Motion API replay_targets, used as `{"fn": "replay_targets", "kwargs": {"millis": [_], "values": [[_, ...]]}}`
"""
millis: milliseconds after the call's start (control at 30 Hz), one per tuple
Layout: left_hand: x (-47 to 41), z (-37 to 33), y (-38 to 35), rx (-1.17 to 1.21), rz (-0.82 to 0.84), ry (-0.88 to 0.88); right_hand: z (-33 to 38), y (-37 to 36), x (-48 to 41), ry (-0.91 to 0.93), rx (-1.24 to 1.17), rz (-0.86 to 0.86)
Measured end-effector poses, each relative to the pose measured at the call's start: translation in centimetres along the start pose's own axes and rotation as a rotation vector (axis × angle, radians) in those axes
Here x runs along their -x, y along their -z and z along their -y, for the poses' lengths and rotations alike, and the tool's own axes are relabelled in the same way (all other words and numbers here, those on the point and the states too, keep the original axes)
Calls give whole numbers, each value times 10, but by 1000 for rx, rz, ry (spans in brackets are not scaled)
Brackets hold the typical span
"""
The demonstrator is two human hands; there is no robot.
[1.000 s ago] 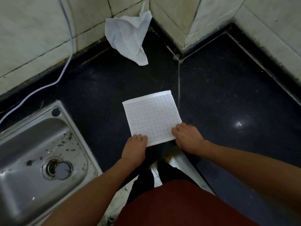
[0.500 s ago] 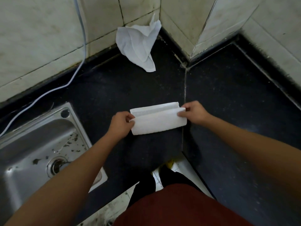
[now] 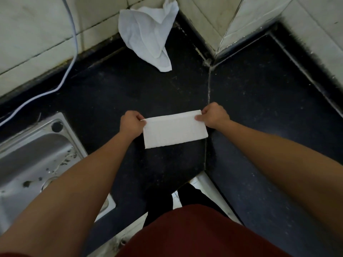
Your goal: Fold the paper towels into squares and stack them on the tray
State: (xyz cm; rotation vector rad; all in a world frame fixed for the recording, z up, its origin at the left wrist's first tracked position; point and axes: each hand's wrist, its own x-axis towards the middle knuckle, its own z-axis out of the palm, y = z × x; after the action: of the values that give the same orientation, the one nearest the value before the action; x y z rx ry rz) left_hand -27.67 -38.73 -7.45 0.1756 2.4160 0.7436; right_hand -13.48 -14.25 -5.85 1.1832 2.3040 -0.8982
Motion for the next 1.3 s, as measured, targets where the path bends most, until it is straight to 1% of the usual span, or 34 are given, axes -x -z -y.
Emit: {"fn": "replay_targets", "kwargs": {"millis": [133,200,300,367,500,533,633,700,800,867,967,1033,1067,1133,1200,1267,1300], "values": [[-5,2,-2,-11,-9,21,1,1,0,-17,66,-28],[-4,1,-1,-58,-15,12,1,4,3,-14,132,-38],[9,-4,3,-155,-76,-29,-1,10,11,58,234,-144],[23,-6,4,-122,-111,-53,-5,10,18,99,211,-182],[59,3,-3,46,-6,38,-19,-1,37,53,151,-46],[67,7,-6,71,6,59,-23,-4,42,38,127,-36],[81,15,-15,91,-4,73,-36,-14,48,37,47,-62],[83,22,-19,65,-23,60,-39,-18,50,58,44,-76],[83,27,-21,-39,-15,-15,-43,-23,51,124,151,-111],[84,29,-21,-165,-4,-104,-43,-23,52,160,238,-126],[86,30,-20,-413,-47,-362,-38,-19,53,258,312,-201],[84,27,-18,-503,-51,-531,-31,-15,51,376,329,-255],[82,25,-18,-566,-19,-576,-27,-13,49,458,347,-260],[78,24,-16,-683,91,-589,-16,-10,44,631,426,-198],[73,27,-14,-741,175,-553,-9,-9,38,752,570,-62],[70,32,-11,-753,202,-535,-13,-7,32,791,724,53],[69,33,-11,-748,206,-534,-17,-5,29,794,758,76]]}}
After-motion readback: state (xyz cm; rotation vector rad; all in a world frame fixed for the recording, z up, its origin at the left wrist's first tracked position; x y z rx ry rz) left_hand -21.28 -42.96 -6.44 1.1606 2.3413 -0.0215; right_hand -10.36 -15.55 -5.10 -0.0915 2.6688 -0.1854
